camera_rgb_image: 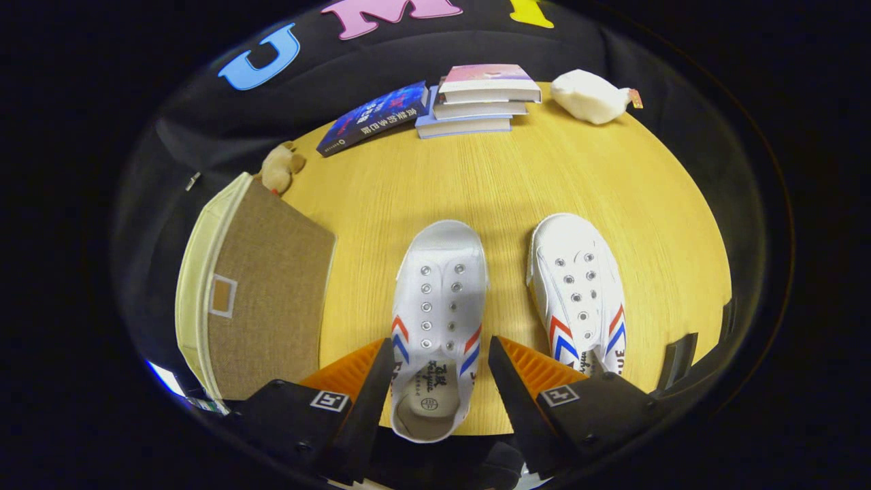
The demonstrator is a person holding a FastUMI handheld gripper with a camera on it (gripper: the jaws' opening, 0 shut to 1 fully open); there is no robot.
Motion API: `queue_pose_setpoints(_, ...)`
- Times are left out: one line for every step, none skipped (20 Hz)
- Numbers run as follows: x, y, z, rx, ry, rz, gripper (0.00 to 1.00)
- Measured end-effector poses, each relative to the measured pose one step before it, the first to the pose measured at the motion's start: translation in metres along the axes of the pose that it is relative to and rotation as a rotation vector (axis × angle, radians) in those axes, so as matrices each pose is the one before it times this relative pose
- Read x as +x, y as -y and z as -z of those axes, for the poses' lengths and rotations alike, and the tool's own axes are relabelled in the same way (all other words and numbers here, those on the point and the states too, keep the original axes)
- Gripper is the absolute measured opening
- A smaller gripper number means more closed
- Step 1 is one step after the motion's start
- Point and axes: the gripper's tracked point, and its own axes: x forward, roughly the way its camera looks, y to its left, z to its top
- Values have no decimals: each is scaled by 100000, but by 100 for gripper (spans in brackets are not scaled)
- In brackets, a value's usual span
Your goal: Open the storage box then place both shoes into the box .Put the left shoe in first, then the right shoe, with the right side of both shoes facing outward in a uniform manner.
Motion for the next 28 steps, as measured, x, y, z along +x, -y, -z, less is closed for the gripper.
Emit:
queue_pose_setpoints(707, 485, 156, 71, -1100, 1316, 86)
queue_pose_setpoints(621, 211, 147, -451, -1542, 469, 86)
queue_pose_setpoints(605, 141, 219, -359, -1155, 85, 78)
queue_pose_setpoints(259, -220, 221, 867, -1560, -1679, 73)
queue_pose_setpoints(309, -104, 211, 1661, -1643, -79, 63)
queue_pose_setpoints(-64, 385, -162, 788, -348, 1364, 53)
queue_pose_setpoints(199, 964, 249, -1018, -714, 3017, 43)
queue_pose_setpoints(-222, -98, -130, 2308, 1305, -1330, 30)
queue_pose_setpoints(174, -49, -75, 3005, 674, -482, 17)
queue_pose_setpoints(-257, -103, -14, 1260, 481, -1391, 14)
queue_pose_setpoints(-94, -149, 79, 325, -164, -1822, 14)
queue_pose_setpoints(-235, -401, 371, 1162, -706, -1665, 13)
queue_pose_setpoints(-288, -383, 169, 1532, -471, -1324, 14)
queue_pose_setpoints(-374, -420, 45, 807, -144, -1098, 14)
queue_pose_setpoints(-408, -239, 16, 99, 15, -335, 13)
queue_pose_setpoints(-413, -272, -47, -582, 188, -309, 14)
queue_pose_setpoints(-398, -196, -13, -695, 393, -7, 13)
queue_pose_setpoints(-416, -247, 96, -951, -93, -452, 14)
queue_pose_setpoints(-473, -380, 108, -360, -630, -829, 14)
queue_pose_setpoints(-332, -298, 77, 234, 86, -736, 14)
queue_pose_setpoints(-942, -663, -195, 1244, 648, -2117, 10)
queue_pose_setpoints(-371, -576, -61, 152, 498, -1797, 10)
queue_pose_setpoints(-617, -573, -338, 184, 835, -1254, 10)
queue_pose_setpoints(-624, -599, -293, -645, 690, -912, 10)
queue_pose_setpoints(-774, -673, -411, -366, 890, -1006, 10)
queue_pose_setpoints(-901, -918, -511, 601, 1759, -1440, 10)
queue_pose_setpoints(-1105, -1183, -693, 590, 1633, -2314, 10)
queue_pose_setpoints(-1269, -1371, -919, 99, 2330, -2595, 10)
